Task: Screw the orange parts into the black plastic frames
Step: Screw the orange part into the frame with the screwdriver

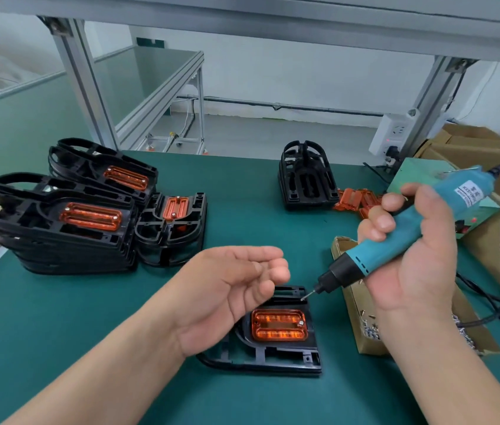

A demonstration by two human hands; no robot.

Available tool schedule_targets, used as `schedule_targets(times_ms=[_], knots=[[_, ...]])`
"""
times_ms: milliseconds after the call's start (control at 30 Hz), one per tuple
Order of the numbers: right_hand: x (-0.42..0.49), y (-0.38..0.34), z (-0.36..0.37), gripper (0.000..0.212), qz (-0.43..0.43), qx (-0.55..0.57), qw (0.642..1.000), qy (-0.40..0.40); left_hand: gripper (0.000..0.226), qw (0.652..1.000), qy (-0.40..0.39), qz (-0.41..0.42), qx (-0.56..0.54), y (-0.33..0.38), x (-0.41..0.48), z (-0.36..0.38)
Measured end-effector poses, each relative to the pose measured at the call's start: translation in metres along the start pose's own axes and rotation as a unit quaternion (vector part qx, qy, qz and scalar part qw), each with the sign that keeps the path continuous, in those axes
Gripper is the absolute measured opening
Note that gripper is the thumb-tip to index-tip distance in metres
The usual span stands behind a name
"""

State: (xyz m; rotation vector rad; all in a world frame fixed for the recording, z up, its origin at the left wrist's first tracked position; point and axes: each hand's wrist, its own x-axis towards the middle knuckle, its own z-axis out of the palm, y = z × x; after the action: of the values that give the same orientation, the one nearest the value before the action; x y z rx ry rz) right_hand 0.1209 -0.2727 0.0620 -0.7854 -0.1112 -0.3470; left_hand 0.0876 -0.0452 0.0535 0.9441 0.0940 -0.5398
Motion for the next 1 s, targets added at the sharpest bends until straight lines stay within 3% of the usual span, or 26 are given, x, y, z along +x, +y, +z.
schedule_targets(times_ms=[433, 1000], knots=[[0.001, -0.014, 0.001, 0.012, -0.029, 0.053, 0.998, 0.024, 0.012, 0.990, -0.054, 0.017, 0.131, -0.014, -0.003, 0.007], [-0.005, -0.015, 0.010, 0.015, -0.021, 0.073, 0.997, 0.019, 0.018, 0.987, -0.081, 0.008, 0.135, -0.021, 0.000, 0.004]])
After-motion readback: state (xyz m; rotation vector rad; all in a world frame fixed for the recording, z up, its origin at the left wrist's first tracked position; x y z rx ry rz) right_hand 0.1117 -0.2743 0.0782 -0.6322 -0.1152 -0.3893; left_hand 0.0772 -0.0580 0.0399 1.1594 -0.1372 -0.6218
